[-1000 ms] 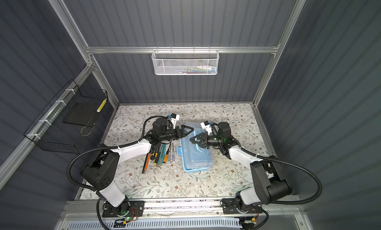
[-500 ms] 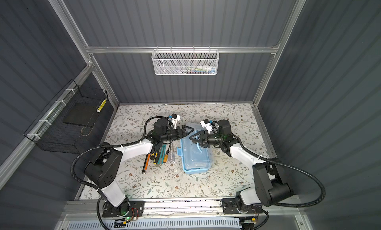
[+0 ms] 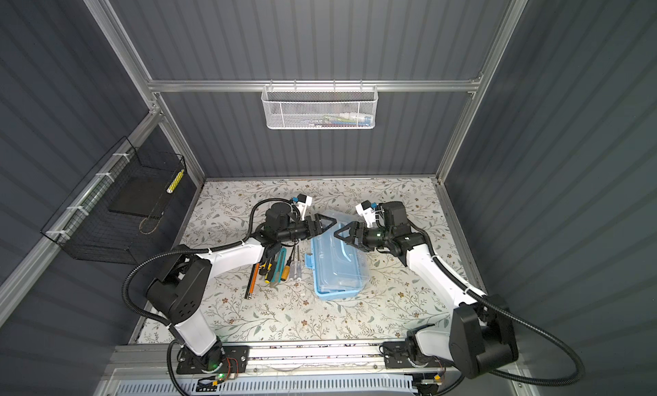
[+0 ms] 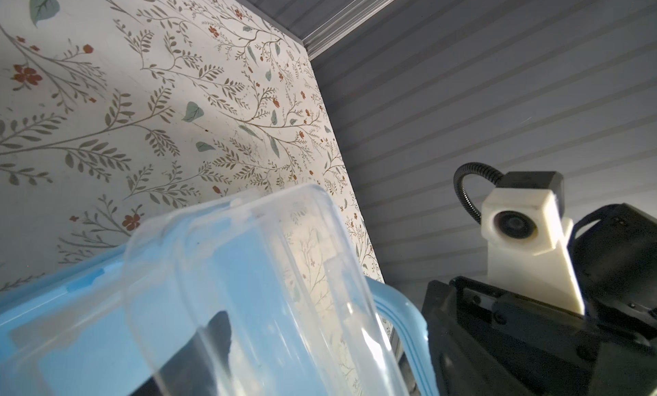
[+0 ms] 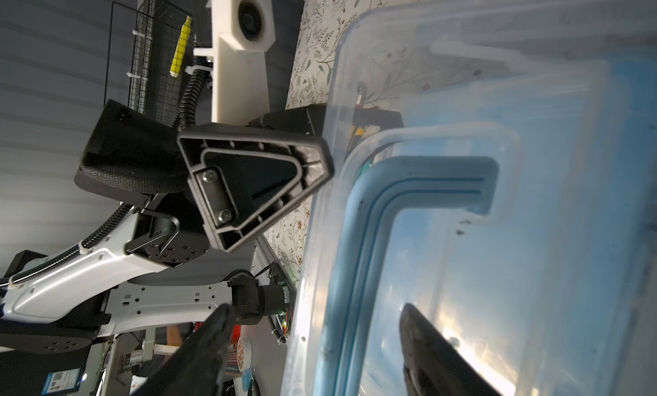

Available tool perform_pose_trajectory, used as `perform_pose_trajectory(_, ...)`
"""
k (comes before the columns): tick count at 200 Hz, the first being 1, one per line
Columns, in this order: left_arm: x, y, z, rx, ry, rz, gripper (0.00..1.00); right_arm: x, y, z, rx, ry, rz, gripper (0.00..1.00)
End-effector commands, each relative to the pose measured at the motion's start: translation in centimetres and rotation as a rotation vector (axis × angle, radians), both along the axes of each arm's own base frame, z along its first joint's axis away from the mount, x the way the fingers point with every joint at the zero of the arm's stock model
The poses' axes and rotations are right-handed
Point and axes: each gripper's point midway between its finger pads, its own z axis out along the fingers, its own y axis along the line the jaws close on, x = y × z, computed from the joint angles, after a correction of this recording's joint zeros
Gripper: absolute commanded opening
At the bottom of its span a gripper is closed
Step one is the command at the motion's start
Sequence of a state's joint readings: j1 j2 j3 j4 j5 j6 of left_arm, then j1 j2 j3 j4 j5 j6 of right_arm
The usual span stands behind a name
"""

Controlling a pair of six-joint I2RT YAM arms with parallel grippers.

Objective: Pack the tool kit
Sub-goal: 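Lift the clear lid open with the left gripper while the right gripper holds the handle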

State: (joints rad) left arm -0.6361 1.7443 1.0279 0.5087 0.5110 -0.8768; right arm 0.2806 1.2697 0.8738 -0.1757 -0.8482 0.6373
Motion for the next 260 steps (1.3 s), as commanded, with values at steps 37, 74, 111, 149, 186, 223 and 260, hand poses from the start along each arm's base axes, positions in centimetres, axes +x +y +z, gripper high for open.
perform_pose_trajectory(37, -0.3, -2.4, 5.6, -0.057, -0.098, -0.059, 0.87, -1.5, -4.6, 3.4, -0.1, -0.103, -0.201, 0.76)
perform_pose_trajectory(74, -0.4, -4.9, 6.9, -0.055, -0.122, -0.096, 0.88, -4.1, -7.1, 3.1, -0.16, -0.109, -0.294, 0.77)
perform_pose_trajectory(111, -0.6, -7.9, 7.6, -0.076, -0.126, -0.132, 0.88, -5.9, -8.7, 2.5, -0.216, -0.113, -0.348, 0.77)
perform_pose_trajectory(149, -0.8, -9.7, 9.6, -0.083, -0.161, -0.149, 0.91, -6.9, -9.8, 3.0, -0.238, -0.138, -0.393, 0.78)
perform_pose_trajectory(186, -0.8, -11.2, 10.1, -0.084, -0.168, -0.166, 0.92, -7.1, -11.0, 2.9, -0.288, -0.146, -0.445, 0.79)
perform_pose_trajectory(223, -0.1, -13.3, 10.2, -0.062, -0.18, -0.211, 0.94, -7.4, -15.4, 2.4, -0.492, -0.119, -0.616, 0.82)
perform_pose_trajectory(260, 1.0, -14.0, 9.8, -0.016, -0.211, -0.217, 0.99, -7.6, -16.5, 3.4, -0.522, -0.158, -0.658, 0.84)
